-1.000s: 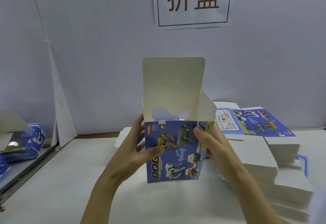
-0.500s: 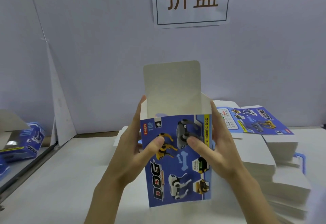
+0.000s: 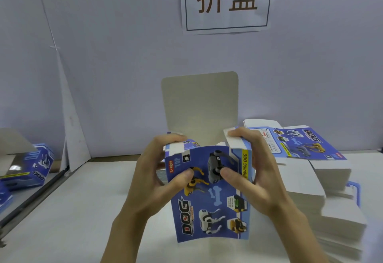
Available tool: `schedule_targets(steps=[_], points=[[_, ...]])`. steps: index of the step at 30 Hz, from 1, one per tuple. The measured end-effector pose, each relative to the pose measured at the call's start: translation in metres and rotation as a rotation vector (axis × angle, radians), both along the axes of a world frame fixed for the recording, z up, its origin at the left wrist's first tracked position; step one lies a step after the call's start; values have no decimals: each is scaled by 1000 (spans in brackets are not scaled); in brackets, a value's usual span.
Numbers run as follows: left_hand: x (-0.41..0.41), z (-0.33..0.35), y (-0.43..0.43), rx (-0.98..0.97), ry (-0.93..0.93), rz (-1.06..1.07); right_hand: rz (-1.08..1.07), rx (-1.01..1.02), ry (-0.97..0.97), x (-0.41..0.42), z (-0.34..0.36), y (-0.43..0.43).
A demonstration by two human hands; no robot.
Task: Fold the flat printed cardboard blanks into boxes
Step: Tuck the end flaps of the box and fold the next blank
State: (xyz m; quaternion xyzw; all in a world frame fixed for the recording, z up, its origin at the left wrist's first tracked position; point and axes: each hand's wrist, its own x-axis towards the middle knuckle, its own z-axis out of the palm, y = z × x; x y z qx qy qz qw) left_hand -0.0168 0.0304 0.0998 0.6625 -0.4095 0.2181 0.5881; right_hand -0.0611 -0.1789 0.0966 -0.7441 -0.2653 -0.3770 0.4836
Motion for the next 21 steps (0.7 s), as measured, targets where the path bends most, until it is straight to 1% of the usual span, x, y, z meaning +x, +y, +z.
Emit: schedule_targets(steps=[2,6,10,21], points=[[1,-1,-1,15,-26,22,12,1,-5,-1,-1,0],[-1,0,0,-21,-1,5,-30,2,-36,-1,1,0],[-2,2,0,-7,-2,24,-25,3,-16,0,2,1],[-2,3,-2,-13,28,-53,-54,-4,3,0,0,2]])
